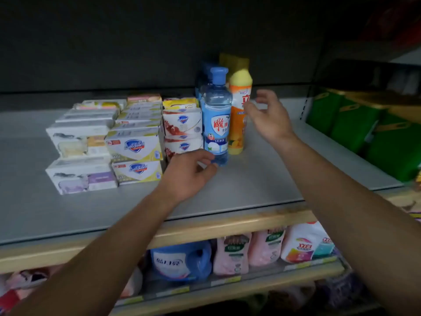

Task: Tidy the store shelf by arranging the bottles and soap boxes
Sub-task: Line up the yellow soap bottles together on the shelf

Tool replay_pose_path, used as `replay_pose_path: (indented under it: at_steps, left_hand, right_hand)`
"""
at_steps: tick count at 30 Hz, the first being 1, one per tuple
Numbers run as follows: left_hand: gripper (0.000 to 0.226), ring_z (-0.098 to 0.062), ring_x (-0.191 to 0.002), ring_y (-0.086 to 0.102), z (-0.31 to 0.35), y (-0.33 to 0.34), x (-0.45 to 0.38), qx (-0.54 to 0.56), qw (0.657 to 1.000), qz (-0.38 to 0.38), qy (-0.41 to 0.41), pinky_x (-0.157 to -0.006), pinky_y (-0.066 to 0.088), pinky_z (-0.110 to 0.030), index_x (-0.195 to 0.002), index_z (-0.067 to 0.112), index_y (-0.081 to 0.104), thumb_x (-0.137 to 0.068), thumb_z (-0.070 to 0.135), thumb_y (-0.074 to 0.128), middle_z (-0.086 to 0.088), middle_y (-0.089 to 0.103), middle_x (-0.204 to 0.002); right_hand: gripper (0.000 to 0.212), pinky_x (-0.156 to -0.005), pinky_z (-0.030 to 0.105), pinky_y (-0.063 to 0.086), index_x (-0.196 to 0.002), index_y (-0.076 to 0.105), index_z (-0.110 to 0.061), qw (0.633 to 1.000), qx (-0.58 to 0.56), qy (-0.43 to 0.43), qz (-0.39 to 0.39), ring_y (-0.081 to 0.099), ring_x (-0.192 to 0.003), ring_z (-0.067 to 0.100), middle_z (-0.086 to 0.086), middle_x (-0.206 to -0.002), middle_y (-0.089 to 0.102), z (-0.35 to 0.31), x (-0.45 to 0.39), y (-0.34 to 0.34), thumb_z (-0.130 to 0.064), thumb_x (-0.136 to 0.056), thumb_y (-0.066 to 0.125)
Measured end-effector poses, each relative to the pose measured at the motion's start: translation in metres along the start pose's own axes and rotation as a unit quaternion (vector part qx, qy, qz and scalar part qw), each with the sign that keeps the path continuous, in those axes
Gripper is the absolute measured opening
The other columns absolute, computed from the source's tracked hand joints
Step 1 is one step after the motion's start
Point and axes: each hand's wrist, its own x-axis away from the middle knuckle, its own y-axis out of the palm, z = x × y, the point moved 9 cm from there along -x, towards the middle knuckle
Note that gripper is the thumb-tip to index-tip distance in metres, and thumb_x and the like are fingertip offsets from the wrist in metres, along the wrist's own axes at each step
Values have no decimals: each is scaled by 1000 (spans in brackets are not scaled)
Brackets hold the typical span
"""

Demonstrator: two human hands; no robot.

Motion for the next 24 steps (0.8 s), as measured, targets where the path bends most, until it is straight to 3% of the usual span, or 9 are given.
replay_pose_path:
  at_steps: [2,4,5,6,8,13,19,21,24]
  left_hand:
    - [18,-1,-83,66,-2,5,-11,29,1000,3,-11,-84,51,-18,-104,19,71,-87,22,67,10,70,-91]
    - [14,-2,-86,66,-8,13,-16,53,998,2,-22,-84,52,-18,-101,19,71,-87,19,67,9,71,-90]
    - [13,-4,-85,67,-12,19,-19,76,997,0,-28,-83,52,-19,-99,18,71,-87,17,67,8,72,-88]
    - [12,-6,-84,67,-16,23,-20,94,995,-3,-38,-82,52,-19,-98,18,71,-87,15,67,7,72,-87]
    - [12,-5,-82,66,-21,27,-22,116,992,-10,-46,-80,50,-16,-96,21,71,-86,14,68,9,71,-85]
    - [13,-2,-87,66,-22,30,-20,131,990,-38,-38,-84,50,-19,-97,28,69,-86,21,69,13,71,-88]
    - [20,-19,-86,66,-7,28,-15,157,987,-25,-35,-79,52,-25,-103,25,66,-84,19,71,5,70,-97]
    - [30,-17,-88,66,-2,25,-12,160,986,-27,-31,-78,51,-20,-111,28,61,-84,22,72,6,67,-106]
    - [50,-10,-93,66,14,30,-4,225,971,-79,15,-79,51,-15,-129,25,52,-84,19,74,2,62,-120]
  right_hand:
    - [61,-60,-1,39,-147,39,-24,1000,-20,1,-4,54,-92,-5,-4,-138,51,-7,-19,2,-42,-93,60]
    - [61,-87,18,47,-149,35,-25,999,-38,3,-30,53,-114,7,-3,-143,49,-15,-33,9,-44,-94,56]
    - [57,-93,29,49,-146,38,-26,998,-40,1,-46,54,-117,11,-2,-140,52,-17,-38,13,-44,-95,55]
    - [49,-94,36,51,-140,45,-26,998,-32,-4,-61,57,-114,13,-2,-132,57,-19,-41,18,-44,-96,54]
    - [34,-89,39,54,-126,52,-26,997,-20,-27,-66,62,-101,11,-5,-114,62,-20,-44,22,-42,-96,55]
    - [39,-63,8,45,-118,46,-27,998,-26,-44,25,56,-84,-6,-20,-94,54,-19,-35,1,-40,-89,68]
    - [42,-67,6,49,-118,47,-31,991,-58,-78,90,56,-86,-22,-24,-96,57,-33,2,-49,-34,-85,73]
    - [41,-67,9,51,-122,51,-30,989,-74,-85,96,58,-87,-19,-22,-97,60,-46,11,-63,-37,-86,71]
    - [35,-77,27,58,-115,60,-30,989,-93,-69,91,67,-87,-2,-12,-97,68,-59,24,-72,-41,-84,71]
